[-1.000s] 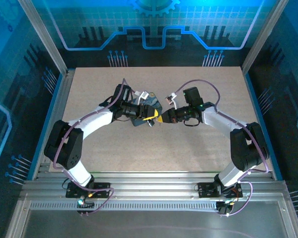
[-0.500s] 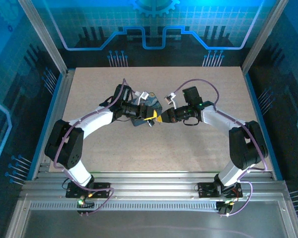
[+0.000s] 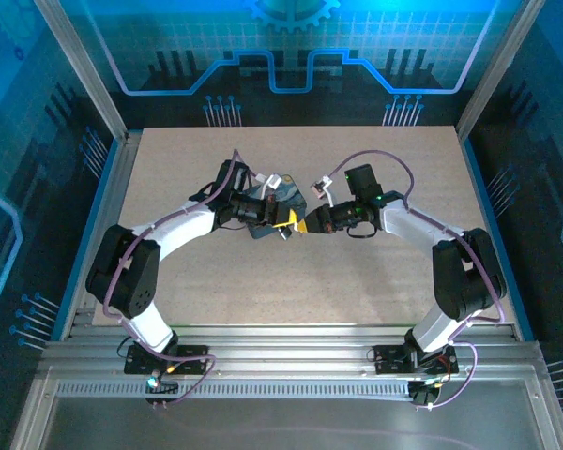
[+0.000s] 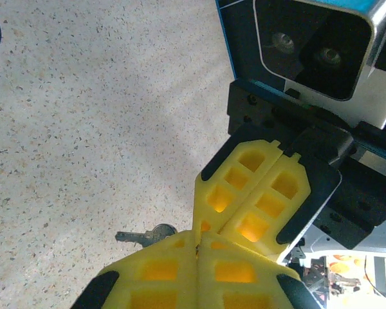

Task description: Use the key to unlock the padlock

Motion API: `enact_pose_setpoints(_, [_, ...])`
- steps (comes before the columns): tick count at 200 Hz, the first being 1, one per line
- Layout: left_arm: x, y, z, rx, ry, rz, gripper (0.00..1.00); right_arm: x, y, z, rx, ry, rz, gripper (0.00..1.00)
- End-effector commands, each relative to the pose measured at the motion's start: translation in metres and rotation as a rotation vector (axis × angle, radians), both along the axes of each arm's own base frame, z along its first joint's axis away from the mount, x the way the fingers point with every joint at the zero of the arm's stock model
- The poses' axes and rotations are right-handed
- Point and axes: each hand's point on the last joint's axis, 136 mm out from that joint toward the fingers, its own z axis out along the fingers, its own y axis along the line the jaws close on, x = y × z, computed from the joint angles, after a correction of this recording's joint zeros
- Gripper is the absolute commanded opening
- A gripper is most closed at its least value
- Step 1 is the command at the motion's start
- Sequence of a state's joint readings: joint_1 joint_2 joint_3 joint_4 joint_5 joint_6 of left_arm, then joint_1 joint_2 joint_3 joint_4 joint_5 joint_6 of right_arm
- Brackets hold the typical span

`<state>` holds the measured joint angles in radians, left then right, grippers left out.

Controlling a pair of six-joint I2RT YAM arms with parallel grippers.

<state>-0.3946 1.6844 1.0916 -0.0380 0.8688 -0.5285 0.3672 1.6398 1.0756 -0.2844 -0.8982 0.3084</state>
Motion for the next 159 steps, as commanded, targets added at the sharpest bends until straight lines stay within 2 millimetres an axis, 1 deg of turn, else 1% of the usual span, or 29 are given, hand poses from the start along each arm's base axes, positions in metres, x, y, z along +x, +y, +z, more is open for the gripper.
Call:
enact_pose_setpoints(1, [0.009,-0.001,0.002,-0.007,-0.021,0.03,0.0,0.003,-0.001,0.007,0.021,-0.008,0.011,0.0])
enact_pose_setpoints(6, [0.01,0.0,0.001,-0.007,-0.021,0.038,0.0,0.004,-0.001,0.008,0.027,-0.006,0.008,0.01])
enact_pose_setpoints(30, [0.019,0.001,0.0,-0.006,-0.027,0.086,0.0,0.009,-0.009,0.014,0.051,0.002,-0.042,0.27])
enact_pose_setpoints(37, [0.022,0.001,0.001,-0.008,-0.03,0.101,0.0,0.012,-0.012,0.016,0.058,0.006,-0.069,0.32])
enact_pose_setpoints(46, [0.025,0.001,0.003,-0.016,-0.033,0.118,0.0,0.015,-0.016,0.02,0.074,0.015,-0.108,0.37])
enact_pose_setpoints(68, [0.034,0.001,0.006,-0.024,-0.035,0.159,0.0,0.022,-0.022,0.029,0.113,0.053,-0.221,0.43])
enact_pose_setpoints(80, [0.039,0.002,0.006,-0.026,-0.03,0.182,0.0,0.026,-0.025,0.03,0.125,0.072,-0.289,0.46])
enact_pose_setpoints(88, [0.042,0.001,0.005,-0.03,-0.027,0.193,0.0,0.029,-0.025,0.037,0.147,0.062,-0.322,0.47])
enact_pose_setpoints(89, [0.042,0.001,0.006,-0.031,-0.027,0.194,0.0,0.028,-0.026,0.033,0.144,0.072,-0.329,0.47])
enact_pose_setpoints(92, [0.043,0.001,0.006,-0.033,-0.027,0.197,0.0,0.027,-0.027,0.029,0.143,0.086,-0.345,0.47])
enact_pose_setpoints(98, [0.044,0.001,0.006,-0.038,-0.024,0.204,0.0,0.028,-0.028,0.028,0.148,0.092,-0.369,0.48])
enact_pose_setpoints(114, [0.047,0.0,0.006,-0.05,-0.017,0.217,0.0,0.03,-0.028,0.025,0.16,0.099,-0.409,0.49])
enact_pose_setpoints(118, [0.047,0.0,0.006,-0.055,-0.016,0.22,0.0,0.032,-0.027,0.028,0.172,0.079,-0.416,0.49])
enact_pose_setpoints(139, [0.049,0.0,0.006,-0.065,-0.01,0.231,0.0,0.039,-0.027,0.027,0.194,0.081,-0.463,0.48])
enact_pose_setpoints(159, [0.049,0.001,0.006,-0.062,-0.008,0.24,0.0,0.045,-0.025,0.032,0.228,0.085,-0.485,0.47])
